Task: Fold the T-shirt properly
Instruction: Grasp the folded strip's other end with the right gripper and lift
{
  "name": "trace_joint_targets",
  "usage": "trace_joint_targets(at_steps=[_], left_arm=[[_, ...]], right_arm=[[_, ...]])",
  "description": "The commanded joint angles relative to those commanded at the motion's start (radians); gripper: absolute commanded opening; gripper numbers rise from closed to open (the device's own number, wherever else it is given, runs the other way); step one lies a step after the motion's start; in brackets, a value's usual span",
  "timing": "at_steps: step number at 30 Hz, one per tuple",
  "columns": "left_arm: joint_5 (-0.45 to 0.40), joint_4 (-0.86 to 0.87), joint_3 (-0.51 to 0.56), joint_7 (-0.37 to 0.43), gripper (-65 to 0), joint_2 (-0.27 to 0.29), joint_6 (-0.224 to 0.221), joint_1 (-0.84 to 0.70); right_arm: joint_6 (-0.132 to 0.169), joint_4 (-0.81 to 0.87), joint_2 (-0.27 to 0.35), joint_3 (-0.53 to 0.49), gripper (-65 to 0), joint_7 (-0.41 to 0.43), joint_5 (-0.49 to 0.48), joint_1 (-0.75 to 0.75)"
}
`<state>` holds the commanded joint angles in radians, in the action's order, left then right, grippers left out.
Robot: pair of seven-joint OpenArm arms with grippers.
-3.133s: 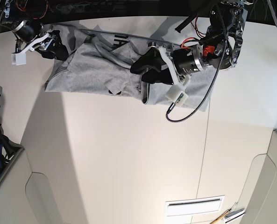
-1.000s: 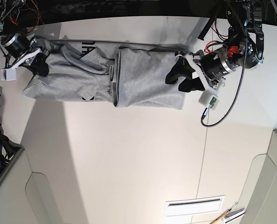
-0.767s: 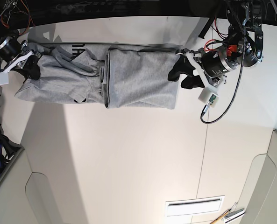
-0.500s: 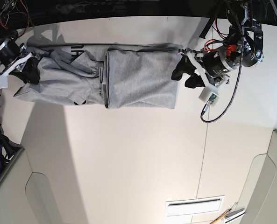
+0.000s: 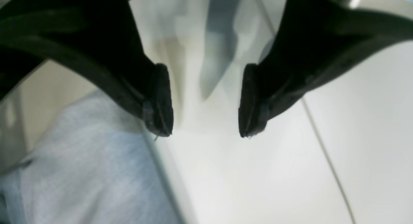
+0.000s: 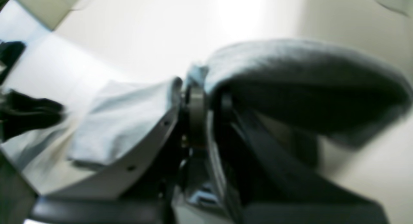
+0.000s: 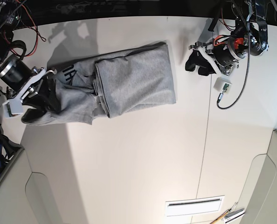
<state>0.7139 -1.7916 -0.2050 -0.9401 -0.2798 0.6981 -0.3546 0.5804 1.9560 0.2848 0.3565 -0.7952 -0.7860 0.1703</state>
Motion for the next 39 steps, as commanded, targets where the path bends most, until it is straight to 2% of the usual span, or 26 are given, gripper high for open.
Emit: trace_joint_targets(at_steps=[6, 11, 12, 15, 16, 18, 19, 20, 24, 27, 30, 34, 36, 39], left_arm=[[0.006, 0.138, 0.001, 0.058, -29.1, 0.0, 0.0, 0.0], [0.007, 0.174, 0.001, 0.085, -29.1, 0.0, 0.0, 0.005], [0.007, 0.174, 0.001, 0.09, -29.1, 0.0, 0.0, 0.006], [0.007, 0.174, 0.001, 0.092, -29.1, 0.0, 0.0, 0.005], [0.008, 0.174, 0.001, 0.092, -29.1, 0.001, 0.0, 0.005], [0.022, 0.174, 0.001, 0.092, -29.1, 0.0, 0.0, 0.006], [0.034, 0.174, 0.001, 0.092, -29.1, 0.0, 0.0, 0.006], [0.039, 0.174, 0.001, 0.092, -29.1, 0.0, 0.0, 0.006], [0.038, 0.174, 0.001, 0.08, -29.1, 0.0, 0.0, 0.006], [0.063, 0.173, 0.001, 0.068, -29.1, -0.004, 0.0, 0.005], [0.132, 0.17, 0.001, 0.042, -29.1, -0.023, 0.0, 0.006], [0.222, 0.14, -0.023, -0.041, -29.1, -0.028, 0.0, 0.005], [0.267, 0.132, -0.041, -0.057, -29.1, -0.028, 0.0, 0.005], [0.285, 0.131, -0.067, -0.06, -29.1, -0.028, 0.0, 0.005]], right_arm=[[-0.001, 0.0, -0.025, -0.257, -65.0, 0.002, 0.073, -0.087], [-0.002, 0.0, -0.129, -0.422, -65.0, 0.003, 0.117, -0.112], [-0.008, 0.0, -0.161, -0.473, -65.0, 0.004, 0.154, -0.111], [-0.008, -0.002, -0.208, -0.55, -65.0, 0.008, 0.258, -0.111], [-0.008, -0.006, -0.217, -0.575, -61.4, 0.008, 0.28, -0.111], [-0.008, -0.024, -0.222, -0.631, -39.7, 0.014, 0.286, -0.112], [-0.008, -0.032, -0.222, -0.658, -33.6, 0.019, 0.29, -0.112], [-0.008, -0.037, -0.222, -0.687, -31.8, 0.02, 0.299, -0.112], [-0.008, -0.039, -0.222, -0.787, -31.8, 0.02, 0.317, -0.112], [-0.009, -0.039, -0.222, -0.796, -31.8, 0.021, 0.334, -0.112], [-0.02, -0.035, -0.222, -0.764, -31.9, 0.02, 0.352, -0.112], [-0.02, -0.005, -0.222, -0.667, -31.9, 0.013, 0.352, -0.112], [-0.02, 0.001, -0.222, -0.603, -31.9, 0.018, 0.345, -0.112], [-0.019, -0.002, -0.221, -0.521, -31.9, 0.013, 0.345, -0.111]])
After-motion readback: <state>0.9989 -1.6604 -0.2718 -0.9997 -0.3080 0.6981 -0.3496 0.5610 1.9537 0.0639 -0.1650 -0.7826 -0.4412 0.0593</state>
